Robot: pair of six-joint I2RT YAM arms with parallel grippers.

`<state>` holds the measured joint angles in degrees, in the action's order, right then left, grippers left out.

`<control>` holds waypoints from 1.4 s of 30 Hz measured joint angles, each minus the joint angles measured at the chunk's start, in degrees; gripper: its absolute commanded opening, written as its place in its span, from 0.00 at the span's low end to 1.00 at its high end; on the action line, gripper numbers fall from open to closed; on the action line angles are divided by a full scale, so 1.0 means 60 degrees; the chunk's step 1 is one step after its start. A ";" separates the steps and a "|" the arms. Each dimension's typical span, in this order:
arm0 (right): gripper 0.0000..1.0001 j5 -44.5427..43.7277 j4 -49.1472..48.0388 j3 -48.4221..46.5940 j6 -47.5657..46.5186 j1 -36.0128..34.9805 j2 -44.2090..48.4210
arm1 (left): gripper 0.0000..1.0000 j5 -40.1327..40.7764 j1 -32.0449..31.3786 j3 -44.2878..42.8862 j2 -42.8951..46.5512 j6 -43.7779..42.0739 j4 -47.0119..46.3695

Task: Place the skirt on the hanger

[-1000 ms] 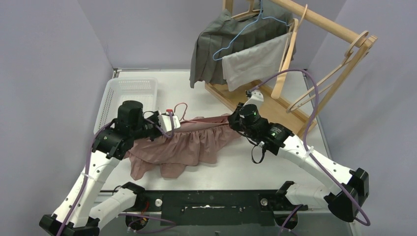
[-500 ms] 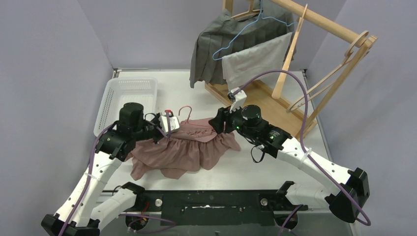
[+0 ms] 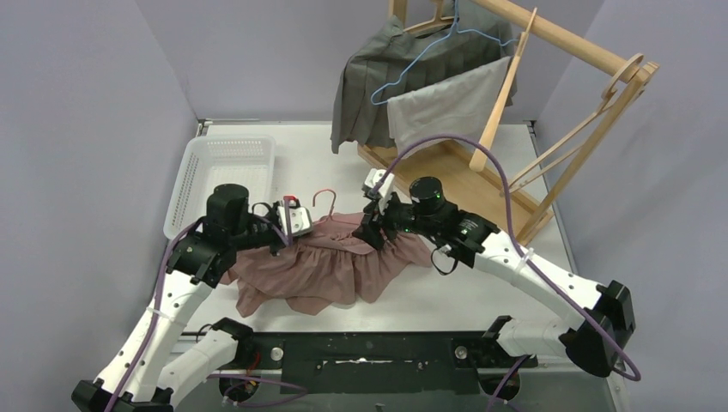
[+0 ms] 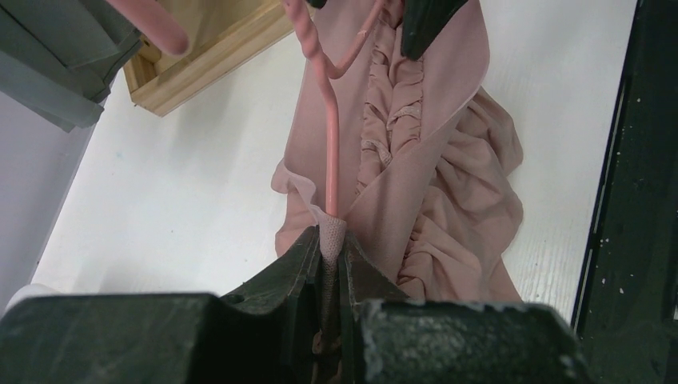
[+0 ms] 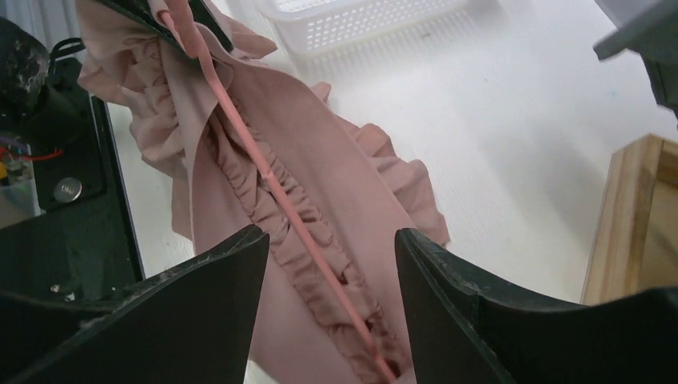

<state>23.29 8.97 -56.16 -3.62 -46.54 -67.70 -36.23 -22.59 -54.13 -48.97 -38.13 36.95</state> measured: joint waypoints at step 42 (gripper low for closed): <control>0.00 -0.1515 0.5668 -0.4641 0.0528 0.0495 -0.0007 | 0.83 0.2339 0.0543 -0.0678 0.1002 0.6681 -0.3945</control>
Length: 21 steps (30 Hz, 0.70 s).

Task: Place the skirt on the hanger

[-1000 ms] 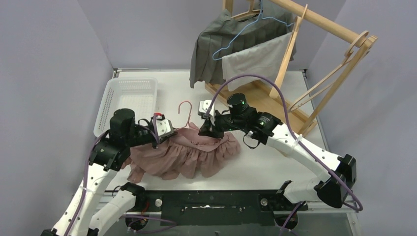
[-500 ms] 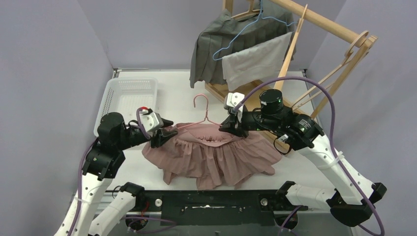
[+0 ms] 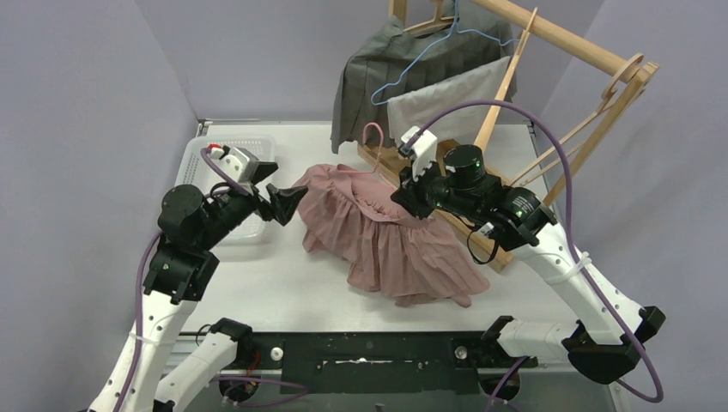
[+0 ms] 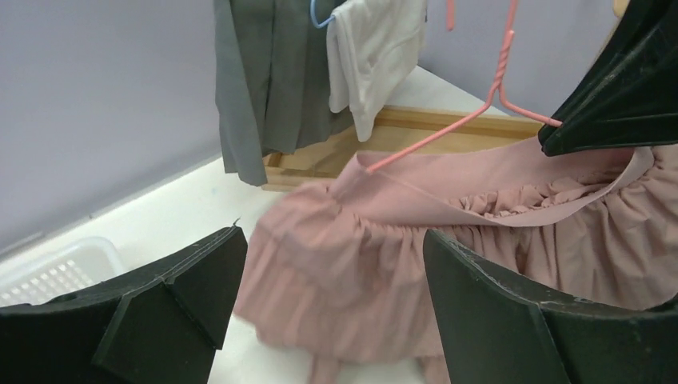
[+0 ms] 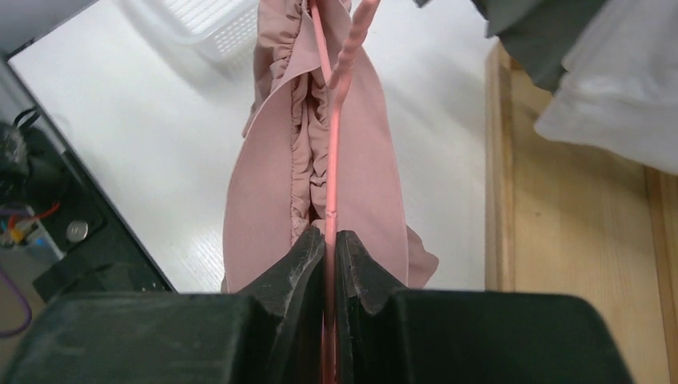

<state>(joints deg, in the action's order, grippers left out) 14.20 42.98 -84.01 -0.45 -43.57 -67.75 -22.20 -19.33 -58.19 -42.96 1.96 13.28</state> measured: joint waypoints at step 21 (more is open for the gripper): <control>0.00 -0.5850 0.3344 -0.4306 0.4022 -0.0004 0.0612 | 0.85 0.1756 0.0000 0.0579 -0.0098 0.1056 0.0062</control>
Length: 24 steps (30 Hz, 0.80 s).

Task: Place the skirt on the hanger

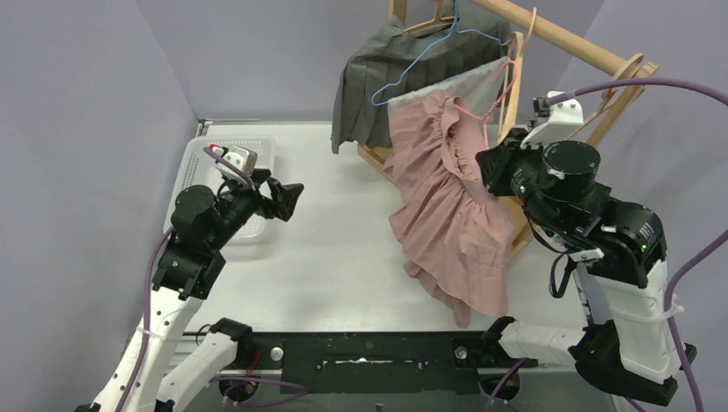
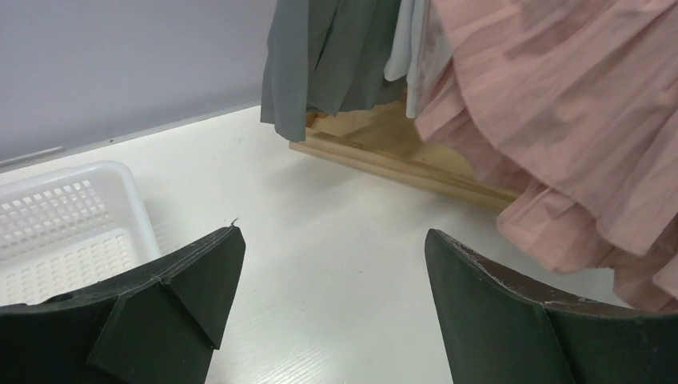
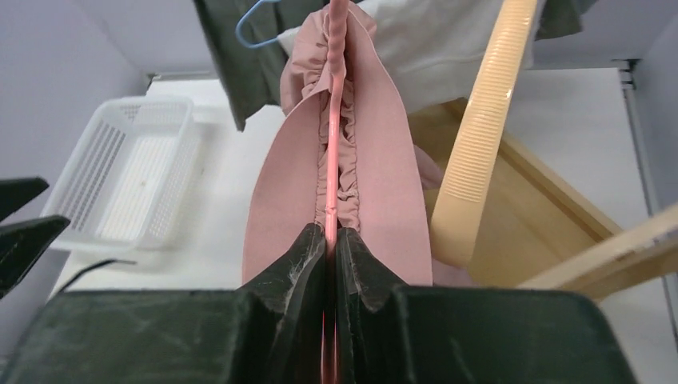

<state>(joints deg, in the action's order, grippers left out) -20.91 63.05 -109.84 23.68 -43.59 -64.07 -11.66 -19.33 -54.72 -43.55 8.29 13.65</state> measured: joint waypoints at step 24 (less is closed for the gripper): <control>0.00 -0.3982 -0.1257 -0.1647 -0.0324 0.0619 -0.3978 | 0.85 0.0244 0.0000 0.0321 -0.0251 -0.0379 0.0025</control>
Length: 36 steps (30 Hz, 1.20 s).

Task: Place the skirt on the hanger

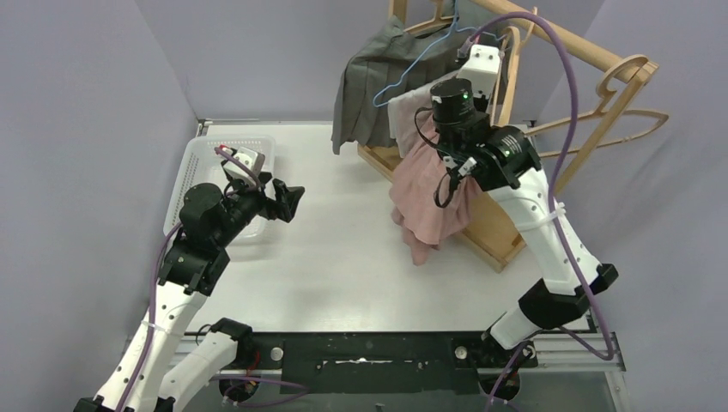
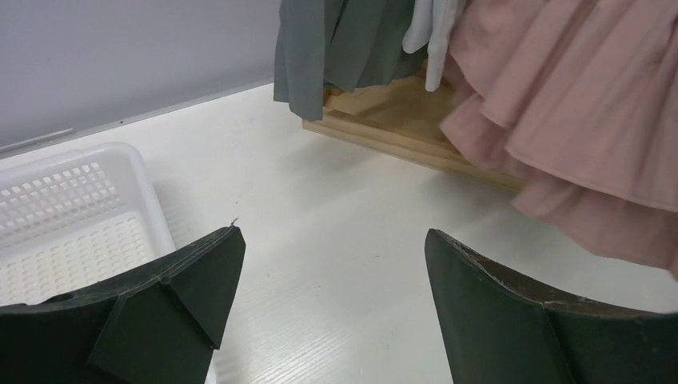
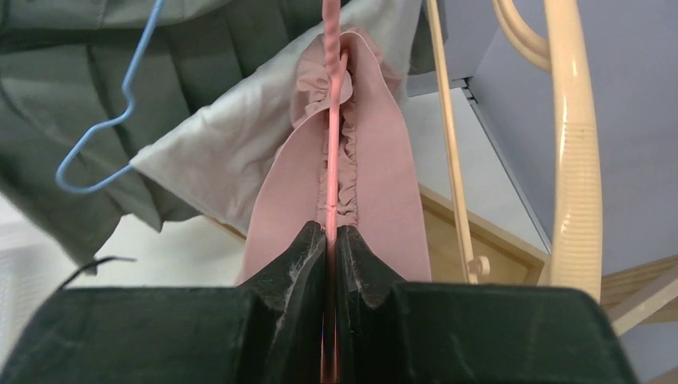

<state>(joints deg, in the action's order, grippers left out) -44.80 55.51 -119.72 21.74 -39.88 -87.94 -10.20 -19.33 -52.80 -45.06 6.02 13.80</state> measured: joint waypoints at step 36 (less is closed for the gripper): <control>0.00 -0.3417 -0.5450 -0.0991 -0.4459 0.1038 -0.1636 | 0.85 0.0372 -0.0127 0.0000 -0.0168 -0.0568 0.0324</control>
<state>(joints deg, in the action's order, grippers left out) -65.30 22.81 -125.67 -5.02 -33.65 -97.76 -7.97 -20.10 -52.80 -46.06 2.61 15.75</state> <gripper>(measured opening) 0.066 0.845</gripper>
